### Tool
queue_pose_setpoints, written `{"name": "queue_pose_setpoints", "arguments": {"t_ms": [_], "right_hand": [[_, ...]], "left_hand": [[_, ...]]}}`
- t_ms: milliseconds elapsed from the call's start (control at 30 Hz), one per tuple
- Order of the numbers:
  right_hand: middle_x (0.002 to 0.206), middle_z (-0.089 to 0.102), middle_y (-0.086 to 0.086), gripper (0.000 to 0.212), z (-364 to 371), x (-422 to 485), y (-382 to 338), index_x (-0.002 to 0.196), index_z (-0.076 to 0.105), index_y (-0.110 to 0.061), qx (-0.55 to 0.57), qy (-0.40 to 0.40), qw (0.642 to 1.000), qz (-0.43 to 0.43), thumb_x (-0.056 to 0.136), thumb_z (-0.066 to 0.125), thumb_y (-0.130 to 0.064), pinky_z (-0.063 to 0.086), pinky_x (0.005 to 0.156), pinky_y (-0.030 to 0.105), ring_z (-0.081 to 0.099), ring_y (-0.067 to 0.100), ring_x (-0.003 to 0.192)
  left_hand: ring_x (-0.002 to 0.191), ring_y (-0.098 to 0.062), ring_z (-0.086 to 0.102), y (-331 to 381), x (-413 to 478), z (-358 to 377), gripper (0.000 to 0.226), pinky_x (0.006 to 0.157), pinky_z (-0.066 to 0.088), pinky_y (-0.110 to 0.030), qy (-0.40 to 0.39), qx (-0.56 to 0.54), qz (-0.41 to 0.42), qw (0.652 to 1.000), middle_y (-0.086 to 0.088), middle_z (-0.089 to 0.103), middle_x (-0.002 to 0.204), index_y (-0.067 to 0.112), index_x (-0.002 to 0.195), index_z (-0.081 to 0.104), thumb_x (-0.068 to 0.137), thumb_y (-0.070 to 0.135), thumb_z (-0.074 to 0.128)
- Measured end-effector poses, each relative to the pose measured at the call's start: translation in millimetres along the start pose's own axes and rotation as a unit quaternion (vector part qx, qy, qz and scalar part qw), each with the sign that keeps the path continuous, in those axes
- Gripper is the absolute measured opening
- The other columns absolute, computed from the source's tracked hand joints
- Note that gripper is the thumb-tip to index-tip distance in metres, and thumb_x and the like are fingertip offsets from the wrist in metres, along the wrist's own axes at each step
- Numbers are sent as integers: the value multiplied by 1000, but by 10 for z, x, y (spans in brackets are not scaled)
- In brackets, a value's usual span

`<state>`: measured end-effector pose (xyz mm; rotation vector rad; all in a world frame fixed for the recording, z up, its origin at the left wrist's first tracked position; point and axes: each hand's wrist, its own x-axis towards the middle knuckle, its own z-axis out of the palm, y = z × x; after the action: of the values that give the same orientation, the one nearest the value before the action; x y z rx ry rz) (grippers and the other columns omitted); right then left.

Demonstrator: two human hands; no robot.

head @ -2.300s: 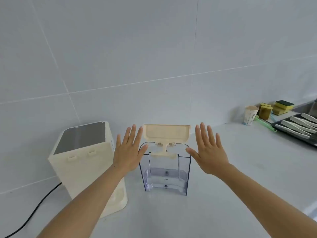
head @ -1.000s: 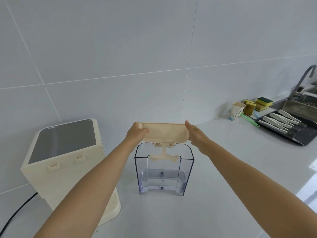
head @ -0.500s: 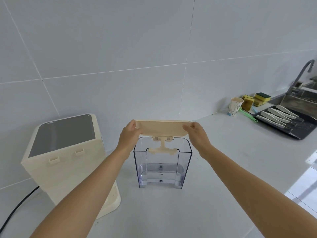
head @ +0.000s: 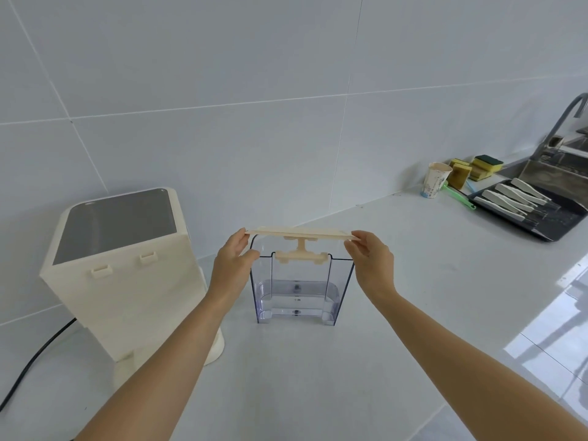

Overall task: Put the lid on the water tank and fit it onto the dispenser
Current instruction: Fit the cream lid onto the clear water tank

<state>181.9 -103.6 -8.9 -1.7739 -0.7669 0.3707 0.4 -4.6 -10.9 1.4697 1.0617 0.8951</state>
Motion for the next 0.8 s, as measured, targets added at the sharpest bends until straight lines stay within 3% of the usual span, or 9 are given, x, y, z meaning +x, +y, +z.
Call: {"name": "queue_pose_setpoints", "arguments": {"t_ms": [67, 167, 267, 333, 433, 533, 667, 800], "right_hand": [[114, 66, 14, 30, -2, -23, 45, 117, 58, -3, -20, -1, 1000, -11, 89, 52, -11, 40, 82, 23, 57, 17, 97], [121, 63, 14, 34, 7, -76, 109, 123, 55, -4, -43, -12, 999, -15, 90, 51, -9, 44, 95, 30, 57, 26, 112], [125, 61, 12, 37, 25, -145, 160, 127, 52, -6, -86, -24, 996, -32, 90, 50, -9, 39, 94, 23, 55, 25, 114], [125, 60, 11, 37, 35, -185, 181, 128, 50, -7, -106, -29, 993, -38, 91, 49, -10, 35, 85, 17, 54, 22, 107], [123, 60, 10, 38, 36, -215, 194, 129, 49, -7, -122, -35, 991, -46, 92, 47, -10, 30, 72, 11, 51, 22, 93], [118, 60, 13, 37, 35, -240, 194, 129, 48, -6, -125, -46, 989, -57, 92, 45, -9, 29, 63, 16, 51, 29, 88], [100, 54, 8, 36, 27, -265, 219, 130, 46, -7, -135, -65, 986, -67, 94, 39, -10, 27, 59, 22, 48, 28, 81], [92, 48, 5, 37, 30, -262, 252, 131, 44, -8, -148, -72, 983, -82, 95, 34, -11, 24, 52, 27, 41, 20, 63]], "left_hand": [[133, -13, 35, -27, -48, 3, 55, 97, 25, -22, -2, -7, -4, 1000, -2, 39, 145, 13, 138, 33, 86, 6, 47], [124, -11, 40, -74, -118, 10, 48, 93, 26, -22, -8, -9, -8, 1000, 1, 46, 135, 12, 132, 42, 85, 5, 48], [93, -11, 40, -140, -147, 13, 24, 71, 32, -23, -26, -1, -15, 1000, 6, 51, 100, 27, 94, 57, 79, 9, 50], [76, -7, 39, -166, -153, 17, 30, 63, 28, -18, -28, 0, -16, 999, 12, 48, 81, 35, 75, 51, 80, 5, 48], [77, 2, 48, -198, -186, 12, 29, 70, 32, -14, -27, 2, -18, 999, 14, 56, 84, 29, 86, 56, 81, 2, 47], [86, -12, 52, -222, -215, 8, 22, 70, 36, -18, -36, 14, -13, 999, 2, 60, 95, 19, 91, 54, 80, 2, 46], [88, -10, 53, -230, -209, 10, 25, 70, 37, -18, -56, 15, -17, 998, 7, 60, 94, 16, 100, 53, 80, 2, 48], [100, -15, 54, -296, -196, 7, 40, 77, 39, -21, -85, 24, -36, 995, 3, 61, 110, 21, 116, 47, 80, 4, 49]]}}
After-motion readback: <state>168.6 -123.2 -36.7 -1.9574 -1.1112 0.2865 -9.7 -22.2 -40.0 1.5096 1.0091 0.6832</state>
